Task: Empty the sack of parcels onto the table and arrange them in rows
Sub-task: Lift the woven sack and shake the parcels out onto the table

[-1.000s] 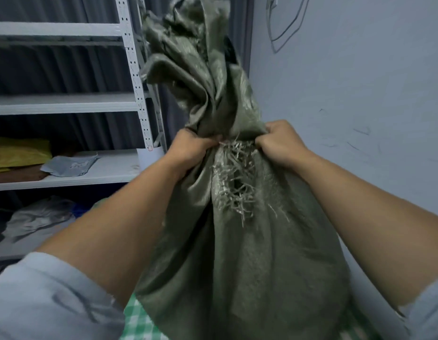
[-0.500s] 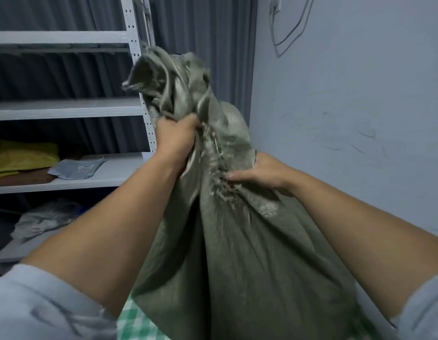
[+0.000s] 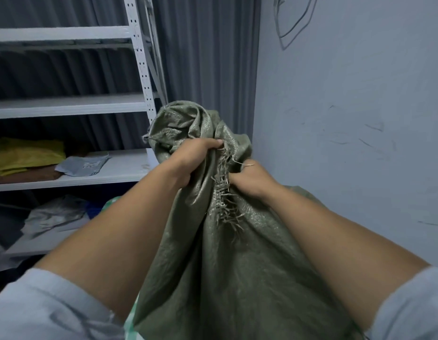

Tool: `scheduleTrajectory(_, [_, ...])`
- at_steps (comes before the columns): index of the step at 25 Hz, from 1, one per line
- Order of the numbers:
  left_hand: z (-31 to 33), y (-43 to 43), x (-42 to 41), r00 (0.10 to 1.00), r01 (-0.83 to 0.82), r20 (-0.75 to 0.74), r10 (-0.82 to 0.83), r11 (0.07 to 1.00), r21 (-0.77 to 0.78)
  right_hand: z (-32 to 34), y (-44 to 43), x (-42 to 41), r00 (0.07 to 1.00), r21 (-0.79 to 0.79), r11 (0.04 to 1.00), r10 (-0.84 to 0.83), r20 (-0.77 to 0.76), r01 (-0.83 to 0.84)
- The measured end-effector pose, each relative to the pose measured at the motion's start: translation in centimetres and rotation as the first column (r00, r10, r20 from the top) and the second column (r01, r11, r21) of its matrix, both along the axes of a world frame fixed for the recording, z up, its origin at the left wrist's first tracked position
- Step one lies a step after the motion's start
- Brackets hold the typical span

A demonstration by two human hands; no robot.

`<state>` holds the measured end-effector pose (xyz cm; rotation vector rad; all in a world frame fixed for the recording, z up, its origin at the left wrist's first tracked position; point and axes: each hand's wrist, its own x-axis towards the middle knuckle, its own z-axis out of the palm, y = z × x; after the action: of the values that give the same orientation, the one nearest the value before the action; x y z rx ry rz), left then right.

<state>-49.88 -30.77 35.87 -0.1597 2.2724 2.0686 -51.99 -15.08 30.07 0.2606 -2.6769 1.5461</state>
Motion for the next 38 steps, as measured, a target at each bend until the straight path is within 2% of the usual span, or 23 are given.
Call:
scheduleTrajectory(2, [-0.3, -0.3, 0.4, 0.999, -0.026, -0.023, 0.026, 1.000, -0.012, 0.1, -0.4, 0.0, 0.999, 0.097, 0.995, -0.028, -0.016, 0.030])
scheduleTrajectory(4, [0.1, -1.0, 1.2, 0.989, -0.124, -0.081, 0.123, 0.992, -0.004, 0.9, 0.2, 0.4, 0.992, 0.337, 0.935, -0.091, -0.088, 0.116])
scheduleTrajectory(5, [0.9, -1.4, 1.5, 0.975, -0.182, -0.131, 0.182, 0.983, 0.011, 1.8, 0.6, 0.6, 0.984, 0.350, 0.923, -0.128, -0.121, 0.163])
scheduleTrajectory(6, [2.1, -1.8, 1.6, 0.953, -0.225, -0.195, 0.231, 0.973, 0.050, 3.1, 0.9, 0.8, 0.981, 0.252, 0.952, -0.147, -0.127, 0.175])
scheduleTrajectory(7, [3.7, -2.0, 1.5, 0.925, -0.251, -0.266, 0.271, 0.962, 0.105, 4.7, 0.8, 1.0, 0.982, 0.064, 0.987, -0.140, -0.124, 0.149])
scheduleTrajectory(9, [6.7, -1.7, 1.3, 0.876, -0.244, -0.368, 0.312, 0.944, 0.221, 7.4, 0.0, 1.0, 0.982, -0.256, 0.966, -0.088, -0.169, 0.043])
scheduleTrajectory(10, [7.3, -1.4, 1.2, 0.879, -0.213, -0.364, 0.309, 0.936, 0.279, 8.1, -0.4, 1.2, 0.982, -0.324, 0.945, -0.034, -0.185, -0.028])
scheduleTrajectory(13, [5.4, -1.3, 1.5, 0.937, -0.175, -0.231, 0.263, 0.923, 0.344, 6.0, -0.8, 1.5, 0.965, -0.351, 0.900, 0.223, -0.135, -0.257])
scheduleTrajectory(15, [3.7, -1.6, 1.7, 0.951, -0.155, -0.200, 0.236, 0.923, 0.352, 3.5, -0.8, 1.3, 0.956, -0.321, 0.901, 0.274, -0.102, -0.292])
scheduleTrajectory(20, [2.8, 0.1, 2.0, 0.966, -0.107, -0.169, 0.194, 0.899, 0.424, 1.3, -2.4, 1.1, 0.918, -0.386, 0.844, 0.396, -0.018, -0.372])
scheduleTrajectory(22, [1.7, 0.3, 2.0, 0.968, -0.124, -0.143, 0.206, 0.889, 0.441, 1.0, -2.6, 1.3, 0.914, -0.381, 0.853, 0.403, 0.046, -0.357])
scheduleTrajectory(25, [-0.5, -0.1, 1.8, 0.989, -0.095, -0.043, 0.140, 0.837, 0.539, 0.6, -3.1, 1.6, 0.969, -0.303, 0.927, 0.244, 0.037, -0.222])
scheduleTrajectory(26, [-1.2, -0.3, 1.4, 0.989, -0.096, -0.043, 0.139, 0.846, 0.525, 0.7, -3.2, 1.8, 0.980, -0.290, 0.939, 0.197, 0.023, -0.183])
scheduleTrajectory(29, [-1.3, -1.2, 1.5, 0.976, -0.097, -0.149, 0.157, 0.933, 0.346, 3.4, -3.7, 2.4, 0.989, -0.337, 0.930, 0.141, -0.046, -0.148])
scheduleTrajectory(31, [-0.8, -2.3, 1.6, 0.962, -0.020, -0.259, 0.090, 0.965, 0.263, 6.8, -3.7, 1.0, 0.986, -0.401, 0.909, 0.054, -0.160, -0.115])
scheduleTrajectory(33, [-0.7, -3.5, 1.9, 0.950, 0.090, -0.309, -0.042, 0.986, 0.141, 10.1, -3.9, -0.4, 0.980, -0.528, 0.843, -0.004, -0.200, -0.104])
scheduleTrajectory(36, [-1.6, -2.4, 2.8, 0.916, 0.237, -0.315, -0.248, 0.969, -0.074, 10.7, -4.8, -0.3, 0.998, -0.715, 0.697, 0.048, -0.033, -0.057])
scheduleTrajectory(38, [-2.2, -1.0, 3.3, 0.919, 0.221, -0.318, -0.234, 0.972, -0.076, 9.5, -5.3, 0.1, 0.996, -0.722, 0.692, 0.075, 0.047, -0.018])
